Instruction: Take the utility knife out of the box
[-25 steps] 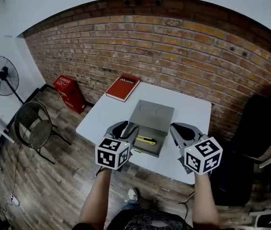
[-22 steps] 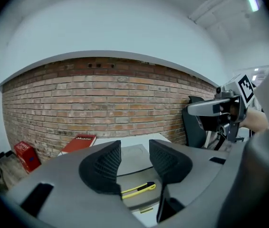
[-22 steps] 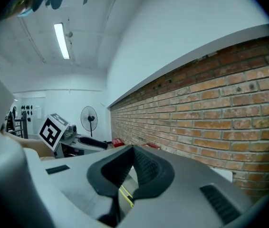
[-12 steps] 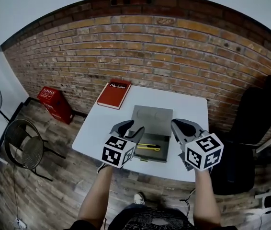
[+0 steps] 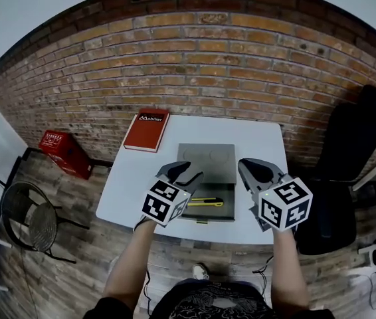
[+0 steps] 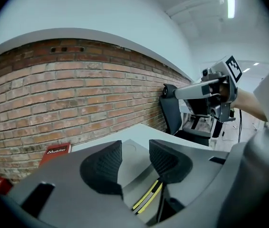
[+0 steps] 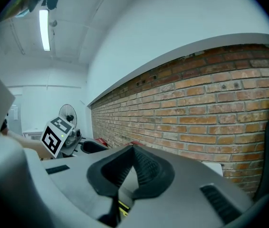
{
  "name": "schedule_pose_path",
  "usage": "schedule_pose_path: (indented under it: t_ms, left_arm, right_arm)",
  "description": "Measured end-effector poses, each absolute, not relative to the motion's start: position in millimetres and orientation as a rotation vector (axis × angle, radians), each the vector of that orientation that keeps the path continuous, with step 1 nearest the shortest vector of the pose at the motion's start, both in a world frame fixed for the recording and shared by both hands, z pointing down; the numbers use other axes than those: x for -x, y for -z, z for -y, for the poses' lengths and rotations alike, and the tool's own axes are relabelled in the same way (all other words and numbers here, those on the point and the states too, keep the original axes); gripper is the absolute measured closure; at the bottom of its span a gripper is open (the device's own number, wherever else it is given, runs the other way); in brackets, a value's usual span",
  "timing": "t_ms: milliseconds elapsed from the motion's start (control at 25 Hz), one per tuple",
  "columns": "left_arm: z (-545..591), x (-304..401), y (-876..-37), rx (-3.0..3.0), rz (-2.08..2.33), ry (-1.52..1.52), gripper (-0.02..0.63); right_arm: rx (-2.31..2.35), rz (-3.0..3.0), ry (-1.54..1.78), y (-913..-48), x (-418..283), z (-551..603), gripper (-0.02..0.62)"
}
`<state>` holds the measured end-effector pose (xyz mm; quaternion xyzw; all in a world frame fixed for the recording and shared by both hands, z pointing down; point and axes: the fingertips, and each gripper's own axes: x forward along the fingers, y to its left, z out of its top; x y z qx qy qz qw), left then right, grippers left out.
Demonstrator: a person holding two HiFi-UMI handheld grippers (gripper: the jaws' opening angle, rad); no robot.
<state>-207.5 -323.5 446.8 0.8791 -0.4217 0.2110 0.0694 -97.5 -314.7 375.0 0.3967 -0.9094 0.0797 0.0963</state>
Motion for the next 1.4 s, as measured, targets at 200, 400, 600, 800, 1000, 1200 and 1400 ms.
schedule_pose_path:
  t_ms: [200,400,600,800,1000,1200,1400]
  left_arm:
    - [328,195,-472,-2.698,1.119,-0.795,0.419]
    - [327,186,-501,-2.708,0.976,-0.923,0.419]
    - [323,182,-535,-2.706,0.827,-1.077,0.419]
    - [309,180,-572,-2.682,0.637,-1.288,0.419]
    - [302,172,-593,-2.643,0.520,-1.357,0.419]
    - [293,169,-620,-2.591,0.398,-1.484,0.419]
    - [295,171,-634,-2.570,0.369,-1.562,0.419]
  right_arm:
    - [-1.216,2.673,-0.248,-381,94,321,0.577]
    - [-1.233,2.657,-0.256,-389,90,324,0.577]
    - [-1.260,2.645,-0.273,-394,82,329,0.577]
    - [-1.271,2.633,-0.281,-399,74,332,0.577]
    - [-1.280,2.626,-0.284,-400,68,335,0.577]
    - [-1.299,2.613,-0.295,-405,60,337,0.577]
    - [-1.318,2.600,-0.304,-407,56,338,0.577]
